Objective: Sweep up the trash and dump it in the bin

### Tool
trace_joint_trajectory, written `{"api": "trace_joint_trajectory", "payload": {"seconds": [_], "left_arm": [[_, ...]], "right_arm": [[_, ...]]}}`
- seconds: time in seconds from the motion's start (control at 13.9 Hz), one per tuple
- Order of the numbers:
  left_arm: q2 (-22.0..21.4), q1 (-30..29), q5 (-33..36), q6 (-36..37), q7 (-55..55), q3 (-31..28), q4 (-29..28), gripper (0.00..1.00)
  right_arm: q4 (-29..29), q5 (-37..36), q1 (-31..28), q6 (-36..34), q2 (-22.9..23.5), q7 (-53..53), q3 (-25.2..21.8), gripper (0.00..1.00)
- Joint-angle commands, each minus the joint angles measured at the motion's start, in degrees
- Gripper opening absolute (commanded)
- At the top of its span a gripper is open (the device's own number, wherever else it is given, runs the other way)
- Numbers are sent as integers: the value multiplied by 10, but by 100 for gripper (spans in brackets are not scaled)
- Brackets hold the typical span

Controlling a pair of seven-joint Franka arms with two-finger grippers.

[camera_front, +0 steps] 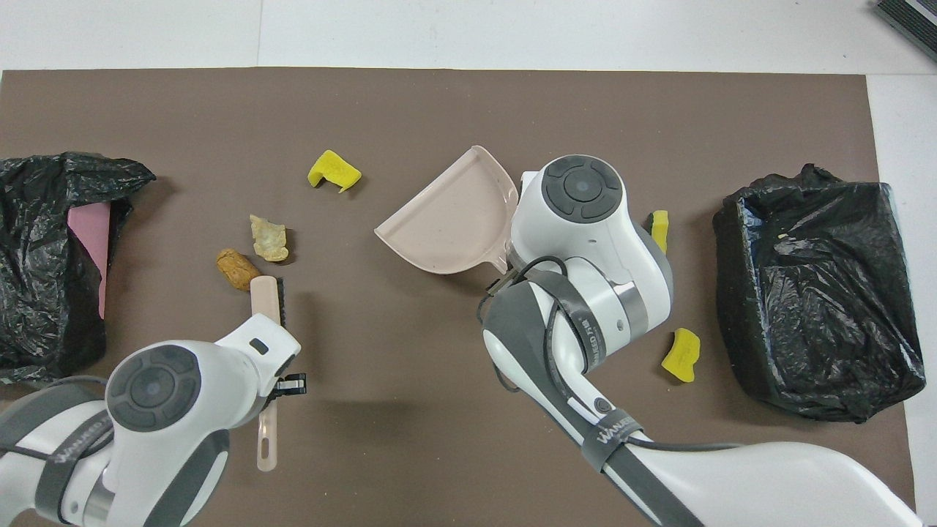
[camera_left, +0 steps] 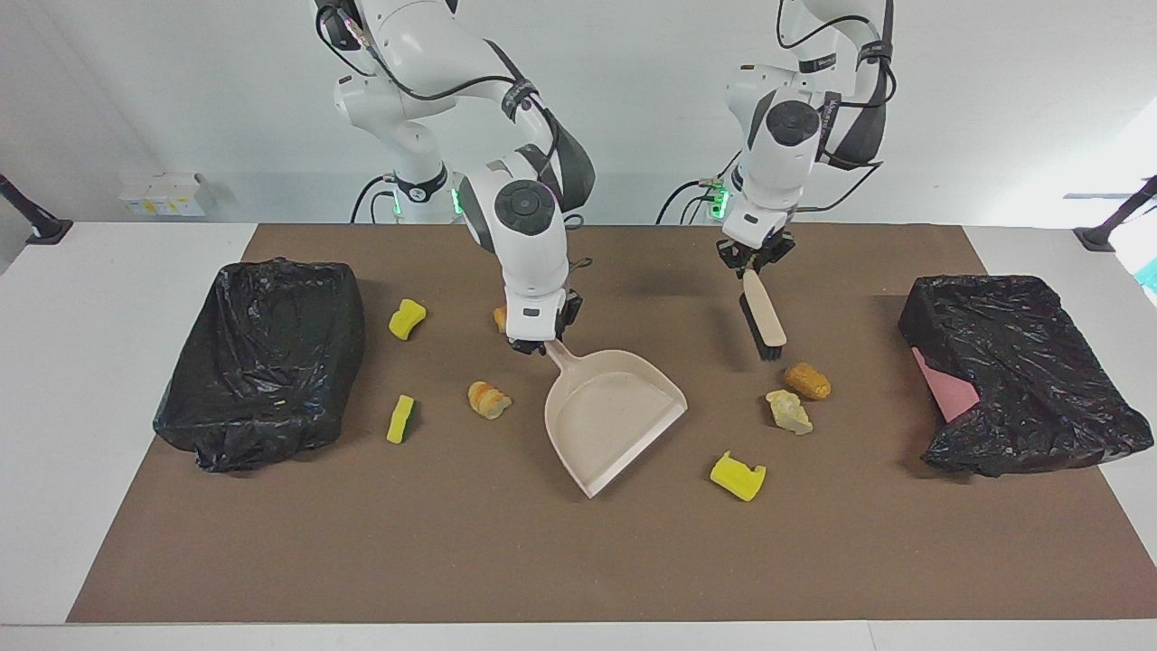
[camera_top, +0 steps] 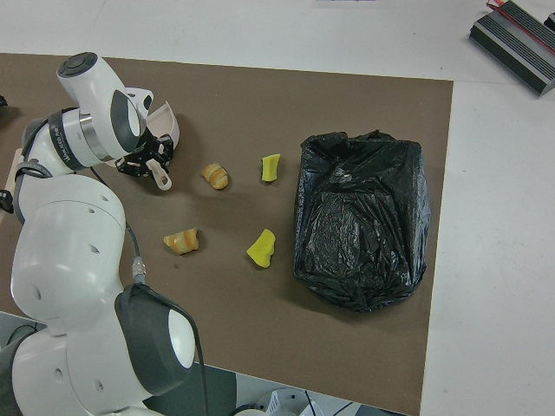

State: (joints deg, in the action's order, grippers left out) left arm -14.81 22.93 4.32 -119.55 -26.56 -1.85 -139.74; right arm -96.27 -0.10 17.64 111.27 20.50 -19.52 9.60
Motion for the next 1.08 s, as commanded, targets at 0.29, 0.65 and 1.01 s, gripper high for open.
{"api": "trace_joint_trajectory", "payload": {"seconds": [0.29, 0.65, 1.01], "left_arm": [[66, -160, 7, -57, 137, 5, 46, 0], [132, -169, 0, -125, 150, 9, 60, 0], [211, -105, -56, -127, 153, 11, 138, 0]], "right_arm": [[111, -45, -38, -49, 73, -243, 4, 0], [144, -75, -46, -54, 97, -368, 4, 0], [139, -117, -45, -46, 99, -452, 5, 0]]}}
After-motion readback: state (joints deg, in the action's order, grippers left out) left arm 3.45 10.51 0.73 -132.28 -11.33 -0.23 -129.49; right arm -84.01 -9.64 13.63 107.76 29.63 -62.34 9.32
